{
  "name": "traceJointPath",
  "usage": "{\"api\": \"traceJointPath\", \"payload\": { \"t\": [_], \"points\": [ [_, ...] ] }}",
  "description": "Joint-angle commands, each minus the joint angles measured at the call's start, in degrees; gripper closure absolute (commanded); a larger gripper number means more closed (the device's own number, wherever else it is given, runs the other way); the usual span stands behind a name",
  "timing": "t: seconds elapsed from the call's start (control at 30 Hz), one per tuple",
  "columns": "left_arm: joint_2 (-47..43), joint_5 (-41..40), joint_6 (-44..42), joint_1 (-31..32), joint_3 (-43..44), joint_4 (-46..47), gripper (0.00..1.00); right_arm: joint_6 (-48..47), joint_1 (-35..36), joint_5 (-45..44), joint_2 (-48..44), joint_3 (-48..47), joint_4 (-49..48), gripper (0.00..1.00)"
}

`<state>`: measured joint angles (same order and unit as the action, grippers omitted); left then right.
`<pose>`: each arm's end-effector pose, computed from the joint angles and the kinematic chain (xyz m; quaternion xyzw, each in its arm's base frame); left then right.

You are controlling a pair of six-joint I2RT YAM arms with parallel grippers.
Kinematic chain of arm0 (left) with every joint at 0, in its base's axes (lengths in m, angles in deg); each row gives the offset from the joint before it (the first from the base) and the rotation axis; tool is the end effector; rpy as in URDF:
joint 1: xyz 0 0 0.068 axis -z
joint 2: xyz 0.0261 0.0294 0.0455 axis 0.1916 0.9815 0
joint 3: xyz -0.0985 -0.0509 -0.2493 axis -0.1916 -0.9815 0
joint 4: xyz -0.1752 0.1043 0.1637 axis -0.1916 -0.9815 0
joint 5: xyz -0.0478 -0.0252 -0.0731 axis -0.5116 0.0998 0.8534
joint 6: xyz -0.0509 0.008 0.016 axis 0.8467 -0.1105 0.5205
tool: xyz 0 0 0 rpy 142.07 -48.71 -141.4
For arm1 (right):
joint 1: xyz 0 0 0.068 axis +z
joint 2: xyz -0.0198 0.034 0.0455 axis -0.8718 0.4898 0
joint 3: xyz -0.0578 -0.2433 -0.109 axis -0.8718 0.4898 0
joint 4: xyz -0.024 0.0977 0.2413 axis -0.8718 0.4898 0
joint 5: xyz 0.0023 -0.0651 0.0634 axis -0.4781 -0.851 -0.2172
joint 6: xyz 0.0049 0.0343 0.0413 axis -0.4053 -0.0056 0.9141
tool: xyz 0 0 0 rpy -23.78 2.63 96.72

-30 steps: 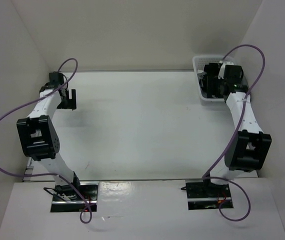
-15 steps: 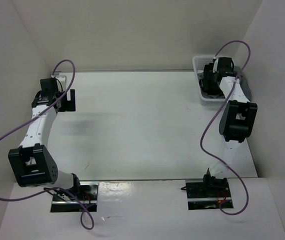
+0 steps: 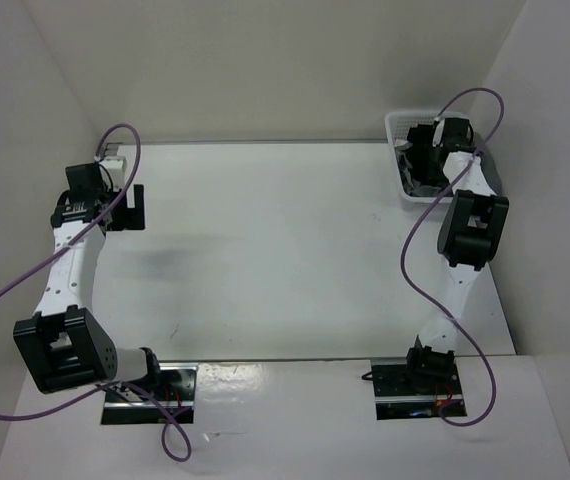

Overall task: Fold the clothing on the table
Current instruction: Grab the skirt from the pile

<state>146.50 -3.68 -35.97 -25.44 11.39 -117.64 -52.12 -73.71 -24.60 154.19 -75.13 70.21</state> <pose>0.2796 0.0721 0.3164 -0.0710 0.9084 0.0767 0.4049 0.5010 -0.1185 0.2103 0.0115 0.9290 -0.1159 0.3513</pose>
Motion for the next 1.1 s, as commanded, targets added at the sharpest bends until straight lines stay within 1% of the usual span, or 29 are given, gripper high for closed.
{"api": "traceJointPath", "payload": {
  "t": [0.0, 0.03, 0.07, 0.13, 0.17, 0.27, 0.3, 0.4, 0.5, 0.57, 0.6, 0.63, 0.77, 0.8, 0.83, 0.9, 1.07],
  "points": [
    [0.0, 3.3, -0.2, -0.2, 0.0, -0.1, 0.00, 0.1, 1.3, -0.5, -0.1, -3.8, -1.7, 1.00],
    [0.6, 3.3, -0.2, -0.2, 0.0, -0.1, 0.00, 0.1, 1.3, -1.0, -0.9, -3.8, -1.7, 1.00],
    [0.6, 3.8, -0.2, -0.2, 0.0, -0.1, 0.00, 0.1, 2.0, -1.0, -3.7, -3.8, -1.7, 1.00],
    [0.6, 3.9, -0.2, -0.2, 0.6, -0.1, 0.00, -0.4, 2.6, 0.3, -7.2, -5.2, -0.1, 1.00],
    [1.2, 3.9, -0.2, -0.2, 0.6, -0.1, 0.00, -0.4, 2.6, 1.2, -10.9, -6.1, 1.7, 1.00],
    [2.5, 4.4, -0.2, -0.2, 2.7, -0.1, 0.00, 0.9, 2.6, 6.3, -16.1, -11.0, 5.9, 1.00],
    [3.3, 5.0, -0.2, -0.2, 2.7, -0.1, 0.00, 0.9, 3.2, 7.4, -18.7, -12.1, 6.9, 1.00],
    [5.0, 6.6, -0.2, -0.2, 4.0, -0.1, 0.00, 1.5, 4.9, 12.5, -22.2, -16.2, 11.0, 1.00],
    [7.0, 8.9, -0.2, -0.2, 5.7, -0.1, 0.00, 1.5, 6.9, 14.8, -25.8, -15.5, 11.6, 1.00],
    [7.5, 9.6, 0.3, -0.2, 6.5, -0.6, 0.00, -1.0, 11.7, 15.3, -28.3, -13.0, 12.2, 1.00],
    [7.5, 9.6, 0.3, -0.2, 7.2, -0.6, 0.00, -1.0, 11.7, 13.9, -28.8, -11.9, 11.3, 1.00],
    [7.5, 9.6, 0.3, -0.2, 7.2, -0.6, 0.00, -2.0, 13.7, 11.0, -28.8, -10.9, 10.8, 1.00],
    [7.5, 10.1, 0.3, -0.2, 7.7, -1.1, 0.00, -2.6, 13.7, 9.3, -28.8, -6.6, 10.2, 1.00],
    [7.5, 10.1, 0.3, -0.2, 7.2, -1.6, 0.00, -2.6, 12.3, 8.5, -28.8, -5.6, 8.3, 1.00],
    [7.0, 10.1, -0.2, -0.2, 7.2, -1.7, 0.00, -2.6, 12.2, 8.5, -28.8, -4.6, 7.6, 1.00],
    [6.5, 10.1, -0.2, -0.2, 5.6, -1.7, 0.00, -2.6, 9.8, 8.5, -28.8, -2.4, 6.9, 1.00],
    [4.7, 9.6, -0.2, -0.2, 3.8, -1.7, 0.00, -0.8, 3.1, 9.2, -26.6, -1.7, 5.1, 1.00]
  ]
}}
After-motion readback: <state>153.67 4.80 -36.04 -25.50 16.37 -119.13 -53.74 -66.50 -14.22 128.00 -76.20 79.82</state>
